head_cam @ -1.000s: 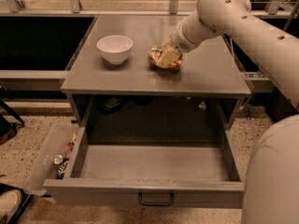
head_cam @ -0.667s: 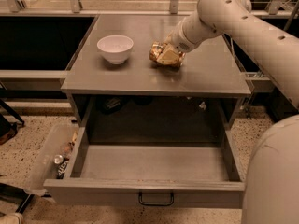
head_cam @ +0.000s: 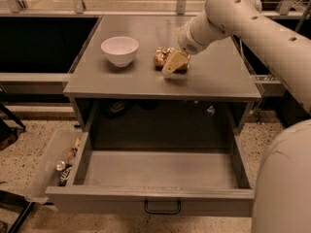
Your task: Pick orange can from top drawer and place on counter
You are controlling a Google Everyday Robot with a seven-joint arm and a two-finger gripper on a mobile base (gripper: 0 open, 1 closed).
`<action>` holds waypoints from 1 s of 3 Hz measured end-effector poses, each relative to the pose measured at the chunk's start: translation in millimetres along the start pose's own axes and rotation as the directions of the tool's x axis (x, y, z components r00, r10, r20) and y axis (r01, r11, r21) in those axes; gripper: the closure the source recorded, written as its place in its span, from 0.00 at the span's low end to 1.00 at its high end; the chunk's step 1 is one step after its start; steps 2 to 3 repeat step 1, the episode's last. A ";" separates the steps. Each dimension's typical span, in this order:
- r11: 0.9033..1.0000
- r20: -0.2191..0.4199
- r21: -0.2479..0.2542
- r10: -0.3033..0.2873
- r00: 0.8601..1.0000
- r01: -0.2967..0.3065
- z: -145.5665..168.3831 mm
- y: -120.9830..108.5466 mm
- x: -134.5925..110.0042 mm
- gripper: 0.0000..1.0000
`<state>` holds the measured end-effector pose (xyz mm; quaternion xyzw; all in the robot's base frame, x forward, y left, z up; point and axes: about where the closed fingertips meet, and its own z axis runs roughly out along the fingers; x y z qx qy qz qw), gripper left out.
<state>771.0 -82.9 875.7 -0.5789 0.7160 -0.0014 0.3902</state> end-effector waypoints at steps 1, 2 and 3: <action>1.000 0.000 0.000 0.000 1.000 0.000 0.0 0.0 0.0 0.00; 1.000 0.000 0.000 0.000 1.000 0.000 0.0 0.0 0.0 0.00; 1.000 0.000 0.000 0.000 1.000 0.000 0.0 0.0 0.0 0.00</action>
Offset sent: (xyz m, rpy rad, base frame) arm 0.0000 0.0000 0.0000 0.0000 0.0000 0.0000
